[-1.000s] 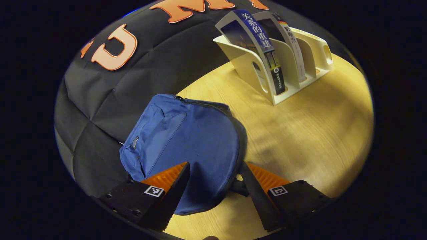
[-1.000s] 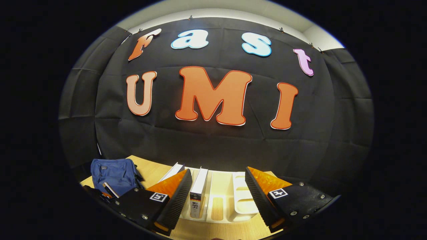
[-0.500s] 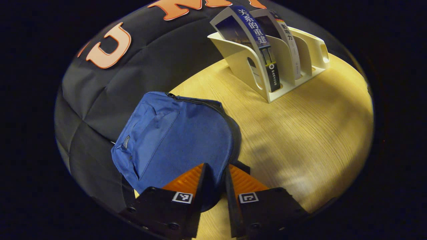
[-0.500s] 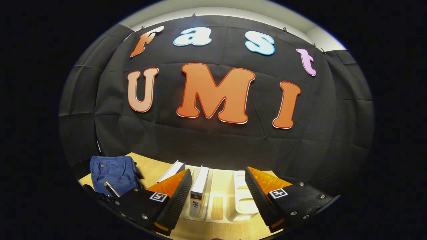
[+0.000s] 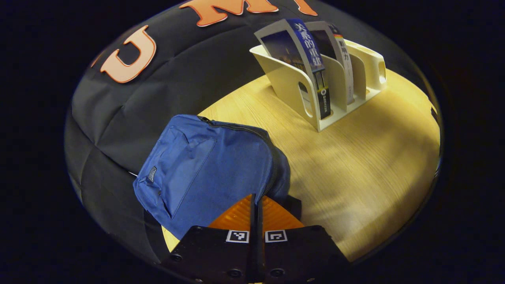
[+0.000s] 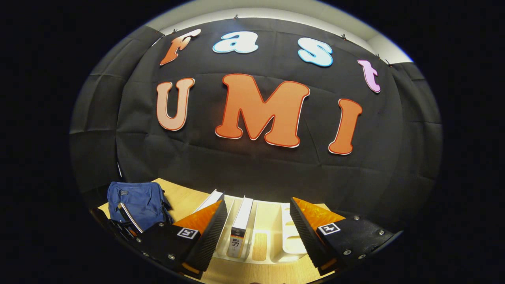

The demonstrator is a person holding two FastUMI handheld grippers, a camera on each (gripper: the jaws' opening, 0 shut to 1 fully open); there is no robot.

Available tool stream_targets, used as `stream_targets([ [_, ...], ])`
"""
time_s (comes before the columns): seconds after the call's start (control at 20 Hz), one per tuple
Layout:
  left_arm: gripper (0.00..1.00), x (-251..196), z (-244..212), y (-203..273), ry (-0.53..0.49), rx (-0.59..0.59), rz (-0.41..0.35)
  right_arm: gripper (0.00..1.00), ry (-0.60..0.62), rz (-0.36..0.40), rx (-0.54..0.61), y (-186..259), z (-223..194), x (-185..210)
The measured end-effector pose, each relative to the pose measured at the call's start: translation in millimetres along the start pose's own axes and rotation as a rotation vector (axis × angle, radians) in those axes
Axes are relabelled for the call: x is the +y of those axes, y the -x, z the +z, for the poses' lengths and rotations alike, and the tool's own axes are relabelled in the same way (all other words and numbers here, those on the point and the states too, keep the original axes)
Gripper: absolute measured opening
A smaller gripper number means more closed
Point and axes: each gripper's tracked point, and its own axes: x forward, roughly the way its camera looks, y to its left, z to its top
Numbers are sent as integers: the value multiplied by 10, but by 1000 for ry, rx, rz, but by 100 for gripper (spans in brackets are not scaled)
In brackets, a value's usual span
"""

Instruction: Open the schoolbag, grab two books from the bookshelf and put them into the schoolbag.

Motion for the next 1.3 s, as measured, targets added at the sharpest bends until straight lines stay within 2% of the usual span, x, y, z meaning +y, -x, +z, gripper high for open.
stream_targets([
  [0.3, 0, 380, 466, 292, 70, -105, -1, 94, 10, 42, -8, -78, 133, 247],
  [0.4, 0, 540, 629, 408, 79, -142, 10, 94, 20, 27, 11, -132, 146, 271],
  [0.5, 1, 689, 760, 505, 110, -174, 7, 94, 11, 49, 36, -216, 143, 400],
  [0.85, 0, 1410, 1212, 757, 161, -268, -7, 94, -10, 96, 198, -578, 2, 807],
  [1.05, 0, 1797, 1384, 817, 130, -301, 23, 94, -20, 113, 283, -810, -103, 1014],
  [1.3, 0, 2001, 1521, 840, 166, -342, -1, 94, 26, 109, 431, -1098, -447, 1162],
])
